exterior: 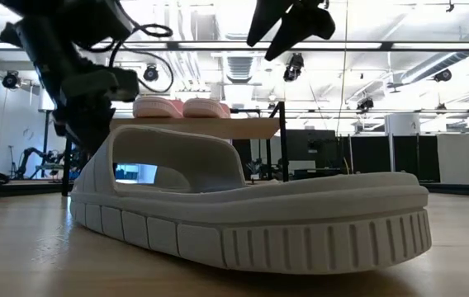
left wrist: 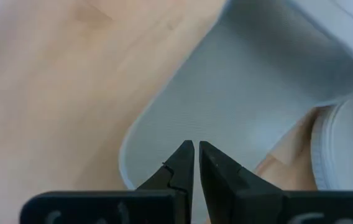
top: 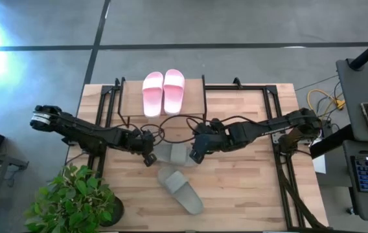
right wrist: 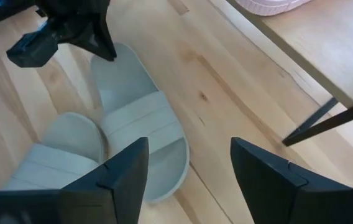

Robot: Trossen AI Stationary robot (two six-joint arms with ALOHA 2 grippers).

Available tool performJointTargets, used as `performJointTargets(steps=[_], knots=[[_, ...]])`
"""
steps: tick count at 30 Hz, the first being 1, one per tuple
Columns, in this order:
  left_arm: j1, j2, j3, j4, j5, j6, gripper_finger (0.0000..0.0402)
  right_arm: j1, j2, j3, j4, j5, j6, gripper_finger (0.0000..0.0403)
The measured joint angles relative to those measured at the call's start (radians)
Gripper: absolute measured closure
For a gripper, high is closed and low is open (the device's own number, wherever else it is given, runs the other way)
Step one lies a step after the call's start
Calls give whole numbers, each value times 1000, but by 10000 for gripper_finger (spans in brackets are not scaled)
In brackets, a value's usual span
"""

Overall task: Pick and place slides into the shelf
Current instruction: Put the top gray slipper under the shelf

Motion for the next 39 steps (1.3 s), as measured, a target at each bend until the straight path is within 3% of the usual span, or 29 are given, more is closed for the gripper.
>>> performJointTargets(steps=[12, 18, 21, 26, 30, 36, 39], knots=[[-19, 45, -108, 63, 50, -18, 391, 0, -1, -1, -62, 0, 13, 188], [-98, 17, -92, 149, 161, -158, 391, 0, -1, -1, -89, 0, 13, 188], [-145, -5, -68, 211, 153, -160, 391, 0, -1, -1, -166, -6, 16, 188], [-200, -10, -61, 186, 145, -176, 391, -15, -1, -52, -284, -179, 105, 193], [-214, -15, -58, 178, 138, -190, 391, -36, -1, -173, -130, -269, 163, 236], [-214, -20, -36, 128, 129, -196, 391, -89, -2, -381, 238, -375, 271, 370], [-215, -27, -36, 109, 105, -213, 391, -101, -1, -464, 325, -390, 349, 387]])
